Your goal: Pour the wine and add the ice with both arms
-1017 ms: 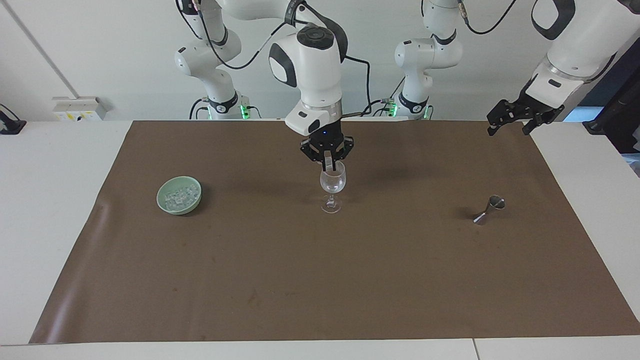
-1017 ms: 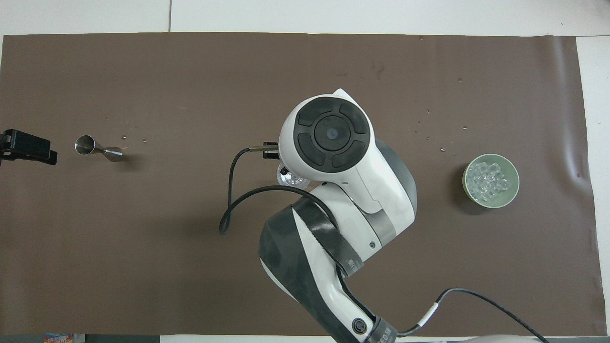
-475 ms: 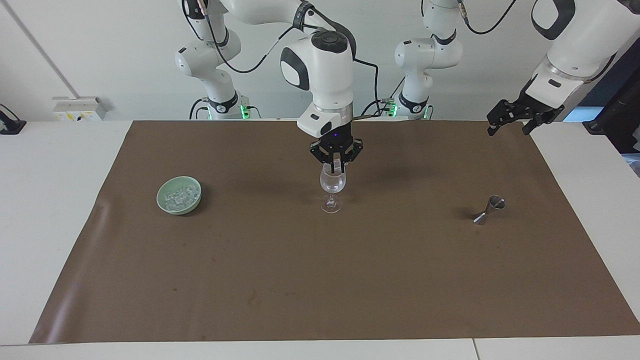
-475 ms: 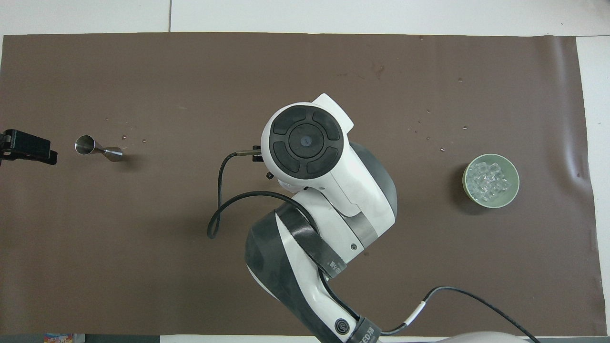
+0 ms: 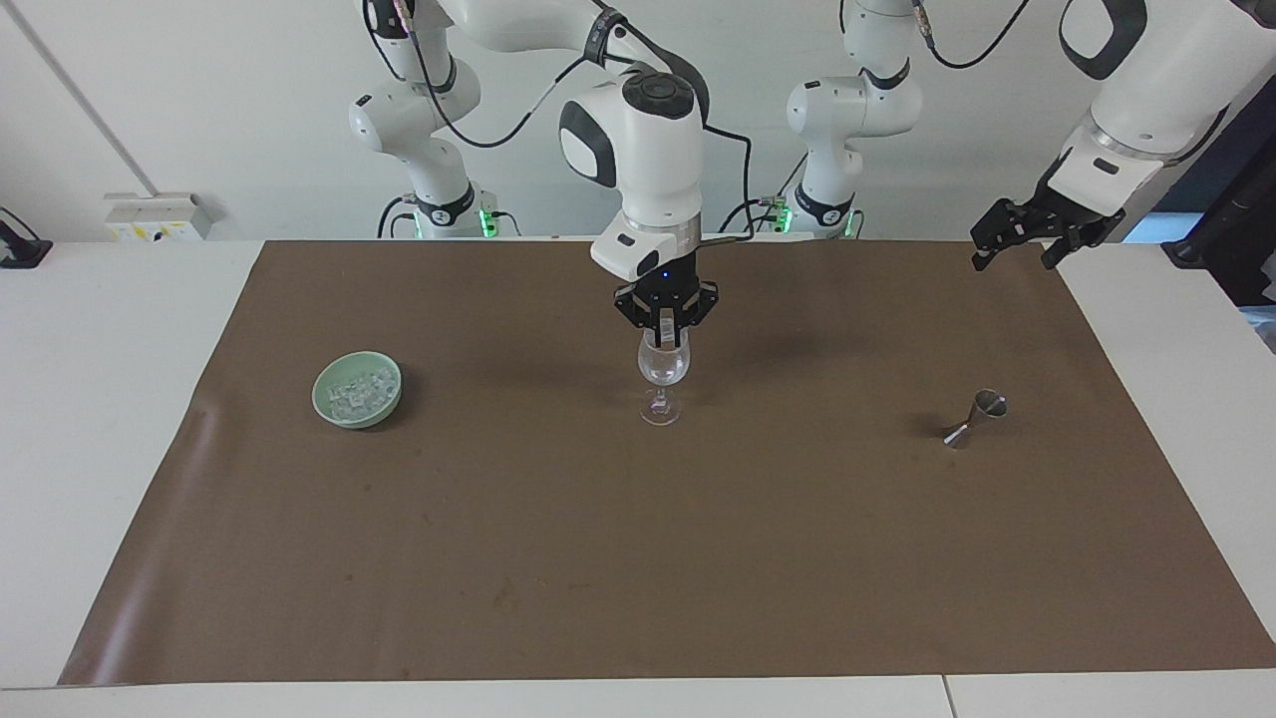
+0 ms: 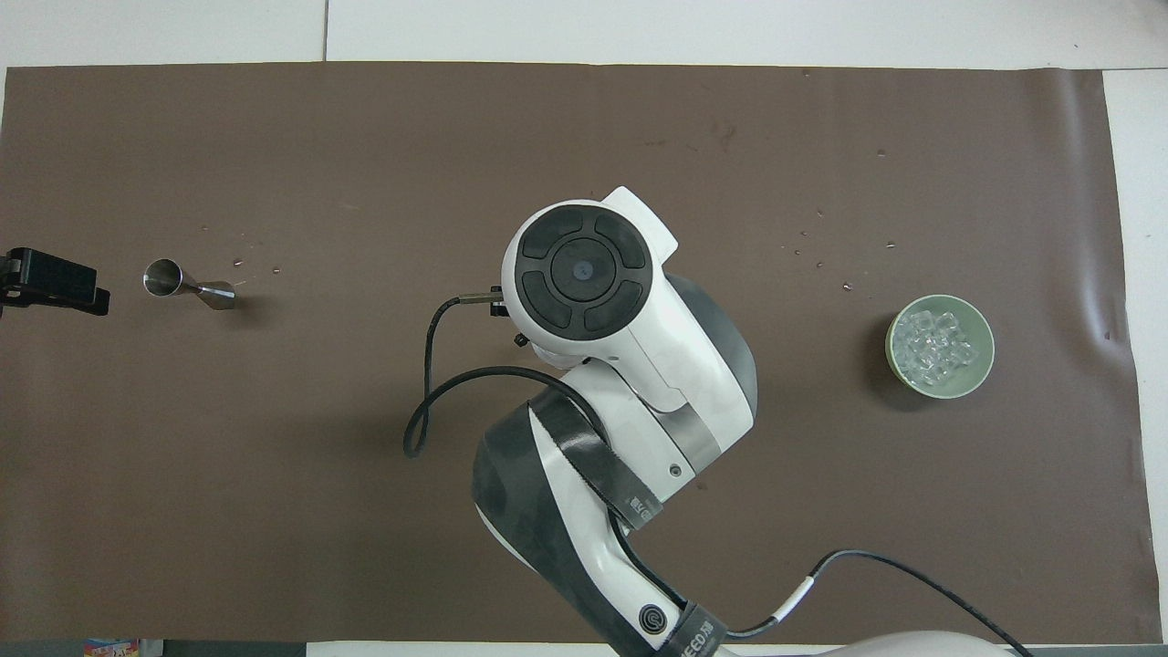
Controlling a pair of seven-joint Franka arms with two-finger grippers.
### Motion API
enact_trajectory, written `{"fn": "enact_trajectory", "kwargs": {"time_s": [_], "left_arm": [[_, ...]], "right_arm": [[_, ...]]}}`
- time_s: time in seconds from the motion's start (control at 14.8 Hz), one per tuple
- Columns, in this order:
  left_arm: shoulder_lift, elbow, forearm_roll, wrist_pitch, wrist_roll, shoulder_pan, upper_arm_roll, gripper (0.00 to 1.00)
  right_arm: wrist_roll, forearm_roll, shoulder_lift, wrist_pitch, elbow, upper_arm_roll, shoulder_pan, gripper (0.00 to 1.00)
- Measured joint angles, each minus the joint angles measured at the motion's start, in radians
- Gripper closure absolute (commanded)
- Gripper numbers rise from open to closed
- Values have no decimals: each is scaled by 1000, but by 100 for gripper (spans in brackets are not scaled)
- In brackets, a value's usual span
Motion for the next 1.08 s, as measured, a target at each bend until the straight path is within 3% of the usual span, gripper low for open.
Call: {"fn": "enact_trajectory", "kwargs": {"time_s": [0.14, 0.34, 0.47, 1.08], "left_arm": [[0, 0, 0, 0, 0, 0, 0, 0], [0, 0, 0, 0, 0, 0, 0, 0], [0, 0, 0, 0, 0, 0, 0, 0], [0, 0, 0, 0, 0, 0, 0, 0]], "right_arm": [[0, 0, 0, 0, -4, 0, 0, 87], [0, 0, 0, 0, -6, 0, 0, 55], [1, 0, 0, 0, -6, 0, 0, 48], [2, -1, -5, -6, 1, -5, -6, 47]]}}
